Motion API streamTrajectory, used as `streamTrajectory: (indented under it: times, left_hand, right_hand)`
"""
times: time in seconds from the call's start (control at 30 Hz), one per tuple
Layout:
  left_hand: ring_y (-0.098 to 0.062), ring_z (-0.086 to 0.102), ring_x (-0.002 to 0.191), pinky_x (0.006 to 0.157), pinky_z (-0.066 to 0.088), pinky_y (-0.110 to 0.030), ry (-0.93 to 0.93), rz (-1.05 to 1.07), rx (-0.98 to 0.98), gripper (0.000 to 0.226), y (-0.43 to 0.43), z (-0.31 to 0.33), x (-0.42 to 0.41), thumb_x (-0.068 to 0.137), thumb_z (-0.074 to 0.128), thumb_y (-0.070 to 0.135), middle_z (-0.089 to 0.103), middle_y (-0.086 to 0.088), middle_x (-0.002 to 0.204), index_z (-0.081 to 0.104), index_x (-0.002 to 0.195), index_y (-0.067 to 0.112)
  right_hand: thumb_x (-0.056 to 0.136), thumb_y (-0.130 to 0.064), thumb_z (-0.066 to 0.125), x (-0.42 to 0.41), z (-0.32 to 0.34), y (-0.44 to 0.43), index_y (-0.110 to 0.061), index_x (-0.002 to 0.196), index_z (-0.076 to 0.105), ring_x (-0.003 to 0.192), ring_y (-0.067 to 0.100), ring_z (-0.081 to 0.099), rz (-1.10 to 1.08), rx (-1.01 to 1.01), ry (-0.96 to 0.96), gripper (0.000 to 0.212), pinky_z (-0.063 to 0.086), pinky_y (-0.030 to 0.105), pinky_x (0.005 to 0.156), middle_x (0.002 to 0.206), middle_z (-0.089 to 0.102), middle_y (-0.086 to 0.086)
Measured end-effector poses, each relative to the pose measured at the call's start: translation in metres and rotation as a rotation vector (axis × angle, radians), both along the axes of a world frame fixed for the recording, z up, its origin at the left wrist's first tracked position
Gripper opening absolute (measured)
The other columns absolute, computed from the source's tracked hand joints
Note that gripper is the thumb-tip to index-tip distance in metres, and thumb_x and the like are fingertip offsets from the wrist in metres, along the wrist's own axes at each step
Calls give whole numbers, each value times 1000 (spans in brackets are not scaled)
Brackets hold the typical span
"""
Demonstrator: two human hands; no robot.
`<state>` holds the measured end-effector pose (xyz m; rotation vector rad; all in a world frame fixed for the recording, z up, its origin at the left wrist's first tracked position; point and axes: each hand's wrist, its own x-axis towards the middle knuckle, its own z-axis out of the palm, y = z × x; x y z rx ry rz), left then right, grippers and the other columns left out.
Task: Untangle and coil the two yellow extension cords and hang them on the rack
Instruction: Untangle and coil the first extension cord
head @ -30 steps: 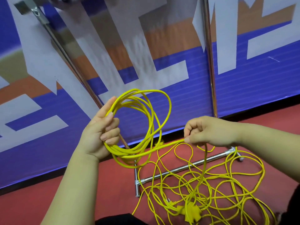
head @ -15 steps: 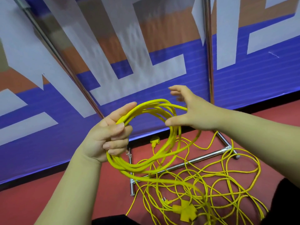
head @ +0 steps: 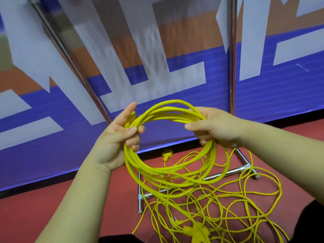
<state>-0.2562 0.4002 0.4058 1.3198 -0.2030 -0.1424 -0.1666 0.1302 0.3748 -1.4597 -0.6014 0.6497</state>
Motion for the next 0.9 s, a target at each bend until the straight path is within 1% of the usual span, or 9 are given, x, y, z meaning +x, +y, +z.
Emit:
streamTrajectory:
  times: [0.1, 0.17, 0.23, 0.33, 0.43, 0.53, 0.63, 0.83, 0.9]
  left_hand:
    - [-4, 37, 45, 47, 41, -19, 12, 61, 63, 79, -4, 0, 2, 69, 90, 23, 57, -7, 81, 58, 139, 40]
    - [-4, 31, 44, 45, 35, -18, 23, 47, 102, 62, -9, 2, -1, 85, 74, 16, 54, -6, 80, 56, 139, 42]
    - [-3, 28, 44, 43, 31, -18, 21, 25, 138, 56, -13, 7, -4, 91, 58, 15, 52, -5, 79, 57, 138, 44]
    - [-3, 26, 44, 42, 31, -17, 21, 6, 167, 55, -17, 11, -5, 91, 55, 15, 52, -5, 79, 57, 137, 44]
    - [-3, 27, 44, 42, 30, -17, 39, -34, 182, 55, -20, 12, -7, 91, 55, 15, 52, -5, 80, 57, 138, 44]
    - [-4, 27, 43, 41, 29, -17, 49, -61, 193, 60, -23, 12, -8, 91, 56, 16, 52, -5, 84, 51, 142, 47]
    - [-6, 27, 44, 42, 31, -19, 52, -27, 218, 70, -25, 12, -9, 91, 57, 17, 51, -5, 85, 39, 145, 56]
    - [-15, 38, 48, 46, 40, -28, -68, 199, 402, 63, -39, 4, -5, 98, 59, 11, 57, -8, 81, 38, 149, 43]
    - [-18, 44, 50, 48, 43, -29, -80, 251, 408, 73, -39, 2, -3, 91, 70, 8, 59, -12, 81, 40, 148, 42]
  right_hand:
    - [95, -5, 62, -4, -1, -6, -10, 117, 58, 50, 19, 45, -59, -62, -129, 22, 49, 35, 58, 60, 45, 3]
    - [93, -3, 65, -8, 3, -11, -18, 125, 57, 61, 24, 61, -19, -61, -97, 37, 54, 35, 60, 73, 58, 9]
    - [90, -2, 68, -12, 11, -11, -25, 132, 54, 73, 26, 68, 15, -21, -85, 50, 57, 39, 72, 86, 62, 11]
    - [91, -8, 69, -17, 21, -8, -35, 132, 52, 88, 27, 73, 5, -64, -214, 52, 59, 40, 84, 94, 70, 4]
    - [93, -18, 69, -25, 26, -6, -41, 133, 50, 88, 22, 74, -52, -120, -389, 50, 62, 37, 79, 100, 71, 4]
    - [98, -28, 60, -32, 28, -3, -43, 132, 52, 70, 21, 71, -89, -112, -450, 38, 59, 33, 64, 98, 69, 4]
    - [104, -32, 46, -35, 28, -2, -44, 130, 58, 58, 16, 58, -97, -91, -446, 31, 52, 31, 56, 89, 72, -9]
    - [104, -24, 51, -31, 23, 1, -32, 122, 70, 51, 20, 41, -212, 35, -327, 28, 37, 26, 45, 88, 72, 9]
    - [103, -22, 53, -29, 22, 3, -29, 120, 71, 49, 19, 38, -256, 63, -310, 26, 34, 24, 43, 84, 71, 11]
